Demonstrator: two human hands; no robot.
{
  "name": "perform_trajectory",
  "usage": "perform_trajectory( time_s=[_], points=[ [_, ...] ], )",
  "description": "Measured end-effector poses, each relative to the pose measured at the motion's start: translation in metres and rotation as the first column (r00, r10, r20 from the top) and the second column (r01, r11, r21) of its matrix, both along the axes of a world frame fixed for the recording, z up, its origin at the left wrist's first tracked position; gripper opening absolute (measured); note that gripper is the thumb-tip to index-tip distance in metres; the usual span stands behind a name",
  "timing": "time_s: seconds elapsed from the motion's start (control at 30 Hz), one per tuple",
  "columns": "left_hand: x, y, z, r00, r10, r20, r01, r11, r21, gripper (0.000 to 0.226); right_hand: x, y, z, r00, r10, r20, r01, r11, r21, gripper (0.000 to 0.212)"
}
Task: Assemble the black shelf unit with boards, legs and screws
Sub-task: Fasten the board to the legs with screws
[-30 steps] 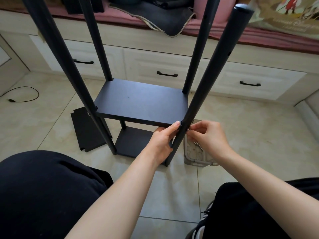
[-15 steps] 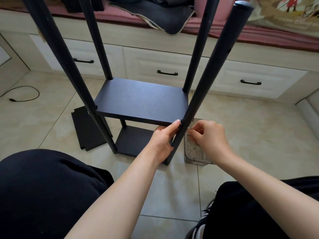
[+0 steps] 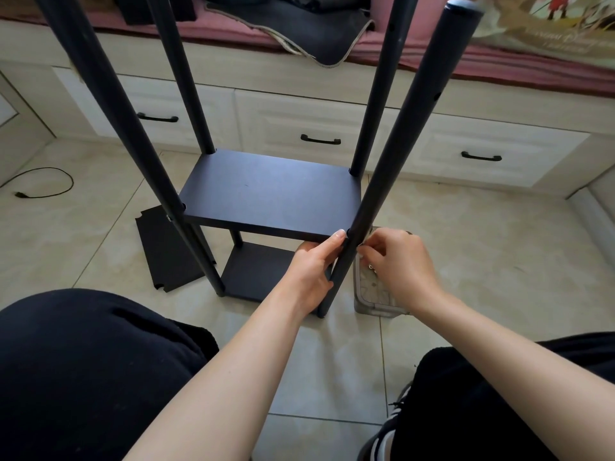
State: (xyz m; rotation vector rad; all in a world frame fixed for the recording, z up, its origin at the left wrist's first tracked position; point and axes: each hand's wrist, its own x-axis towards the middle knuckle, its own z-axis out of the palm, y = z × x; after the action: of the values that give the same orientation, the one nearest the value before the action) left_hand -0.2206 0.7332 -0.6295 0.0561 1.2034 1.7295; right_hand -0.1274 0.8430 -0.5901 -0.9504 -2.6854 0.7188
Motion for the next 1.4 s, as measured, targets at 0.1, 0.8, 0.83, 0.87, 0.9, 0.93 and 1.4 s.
perform_trajectory(
  time_s=[0.1,0.8,0.83,0.87,0.9,0.93,1.4],
  points=[
    [0.001,-0.001,0.003,1.0,0.003,-0.002,-0.003,1.0,0.007,0.012,-0.002,0.001,0.0,0.999,-0.021,-0.03,0.018,0.994,-0.106,0.012],
    [0.007,-0.016,0.022,-0.116,-0.498,-0.859,-0.524,0.766,-0.373,0.061,-0.022,0.05,0.009,0.994,0.067,-0.091,-0.11,0.747,-0.655,0.074],
    [0.003,-0.014,0.02,-0.087,-0.564,-0.821,-0.479,0.746,-0.462,0.072,-0.022,0.05,0.007,0.995,0.047,-0.091,-0.096,0.729,-0.677,0.075],
    [0.0,-0.012,0.017,-0.08,-0.585,-0.807,-0.443,0.746,-0.497,0.077,-0.022,0.051,0.006,0.996,0.032,-0.089,-0.085,0.711,-0.698,0.075],
    [-0.002,-0.009,0.015,-0.086,-0.574,-0.814,-0.414,0.764,-0.494,0.077,-0.022,0.051,0.004,0.996,0.024,-0.083,-0.077,0.693,-0.717,0.072],
    [-0.001,-0.006,0.015,-0.097,-0.55,-0.829,-0.394,0.786,-0.476,0.074,-0.021,0.052,0.003,0.997,0.027,-0.073,-0.073,0.674,-0.735,0.067],
    [0.002,-0.001,0.009,-0.096,-0.415,-0.905,-0.404,0.847,-0.346,0.047,-0.041,0.044,-0.002,0.999,-0.04,0.028,0.045,0.53,-0.847,0.034]
  ],
)
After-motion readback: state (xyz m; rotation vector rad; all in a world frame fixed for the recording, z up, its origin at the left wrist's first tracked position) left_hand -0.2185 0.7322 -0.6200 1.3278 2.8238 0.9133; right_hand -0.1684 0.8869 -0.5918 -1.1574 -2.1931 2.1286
